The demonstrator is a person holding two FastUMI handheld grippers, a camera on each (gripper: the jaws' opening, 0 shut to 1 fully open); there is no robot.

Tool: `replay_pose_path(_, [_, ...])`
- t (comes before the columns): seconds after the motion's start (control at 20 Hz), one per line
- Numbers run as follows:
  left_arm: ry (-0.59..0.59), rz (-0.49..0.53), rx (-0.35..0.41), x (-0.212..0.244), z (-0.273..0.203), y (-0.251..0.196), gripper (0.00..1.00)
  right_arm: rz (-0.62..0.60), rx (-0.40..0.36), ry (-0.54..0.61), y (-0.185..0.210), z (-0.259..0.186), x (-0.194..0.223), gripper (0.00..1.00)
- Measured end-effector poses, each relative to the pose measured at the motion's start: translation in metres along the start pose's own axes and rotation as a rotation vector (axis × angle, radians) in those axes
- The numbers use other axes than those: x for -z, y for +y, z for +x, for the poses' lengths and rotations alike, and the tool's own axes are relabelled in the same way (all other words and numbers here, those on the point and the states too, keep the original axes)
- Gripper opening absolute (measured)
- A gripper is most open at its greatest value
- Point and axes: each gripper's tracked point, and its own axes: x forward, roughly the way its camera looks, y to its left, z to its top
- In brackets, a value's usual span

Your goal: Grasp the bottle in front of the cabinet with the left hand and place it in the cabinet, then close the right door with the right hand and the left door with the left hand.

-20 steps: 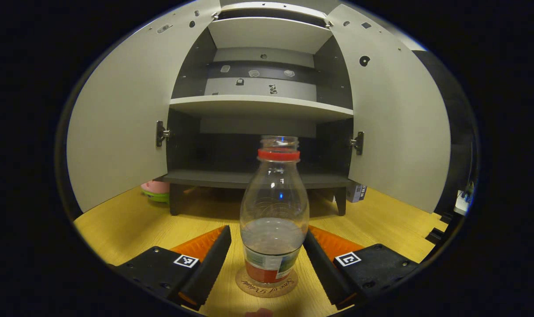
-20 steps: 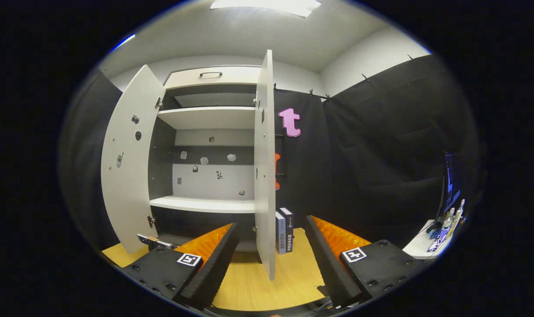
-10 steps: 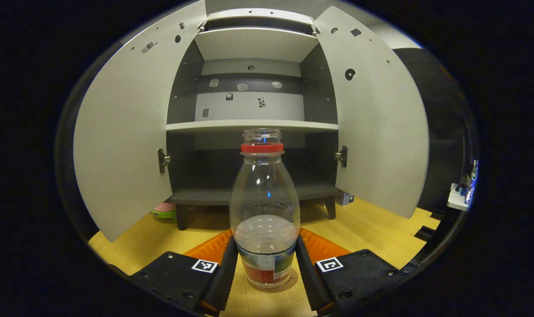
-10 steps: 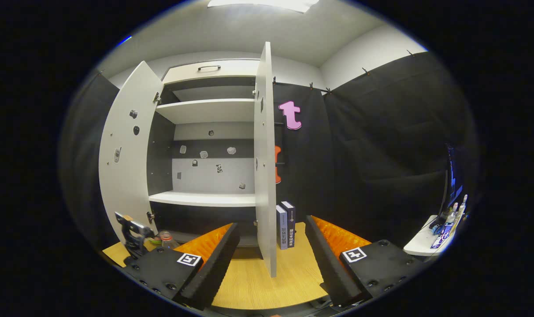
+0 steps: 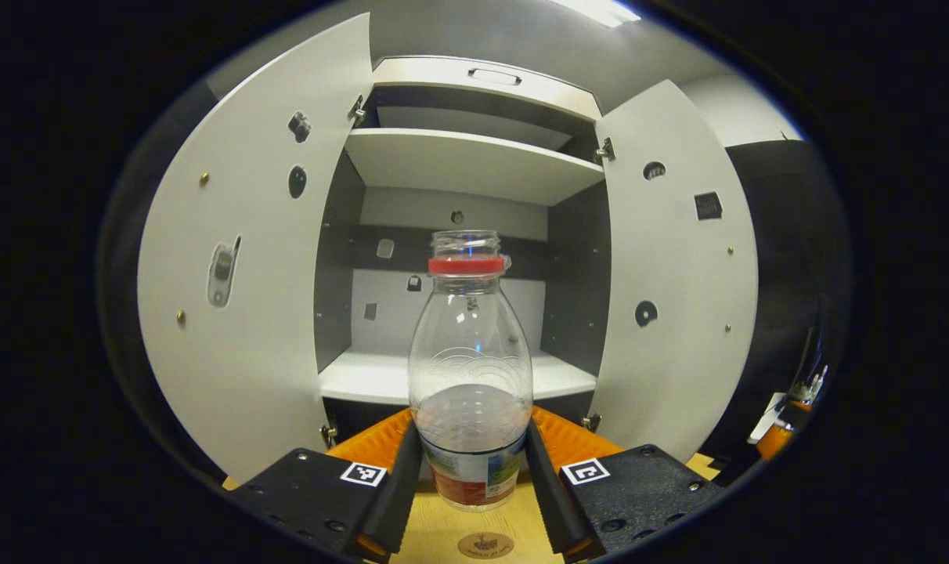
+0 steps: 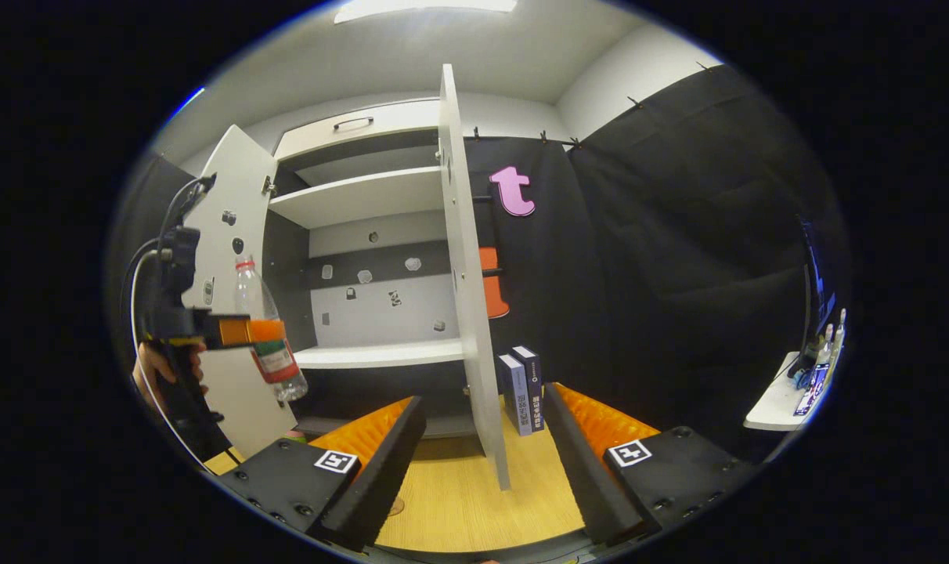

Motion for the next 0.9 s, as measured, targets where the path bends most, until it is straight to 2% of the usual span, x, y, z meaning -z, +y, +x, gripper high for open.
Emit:
replay_pose_path(0.2, [-0.034, -0.007, -0.021, -0.040, 0.069, 0.006, 0.67, -0.020, 0.079, 0.003, -0.033, -0.004, 0.006, 1.00])
replay_pose_path(0.3, [-0.032, -0.015, -0.003, -0.048, 0.112, 0.002, 0.67, -0.011, 0.116, 0.020, -0.053, -0.009, 0.012, 1.00])
replay_pose_path(0.45, [-0.020, 0.044, -0.029, -0.052, 0.177, 0.006, 0.67, 0.006, 0.184, 0.045, -0.082, -0.016, 0.021, 1.00])
replay_pose_path(0.6, [0.014, 0.090, -0.043, -0.042, 0.233, 0.005, 0.67, 0.002, 0.250, 0.062, -0.108, -0.020, 0.025, 1.00])
replay_pose_path(0.7, [0.068, 0.083, -0.044, -0.025, 0.261, 0.003, 0.68, 0.003, 0.287, 0.065, -0.123, -0.021, 0.025, 1.00])
replay_pose_path(0.75, [0.090, 0.069, -0.049, -0.016, 0.268, 0.003, 0.68, 0.006, 0.300, 0.061, -0.127, -0.021, 0.024, 0.92])
replay_pose_path(0.8, [0.107, 0.059, -0.057, -0.010, 0.273, 0.005, 0.68, 0.008, 0.313, 0.061, -0.131, -0.020, 0.023, 1.00])
replay_pose_path(0.9, [0.143, 0.060, -0.074, 0.006, 0.293, 0.010, 0.68, 0.007, 0.335, 0.065, -0.139, -0.022, 0.026, 1.00])
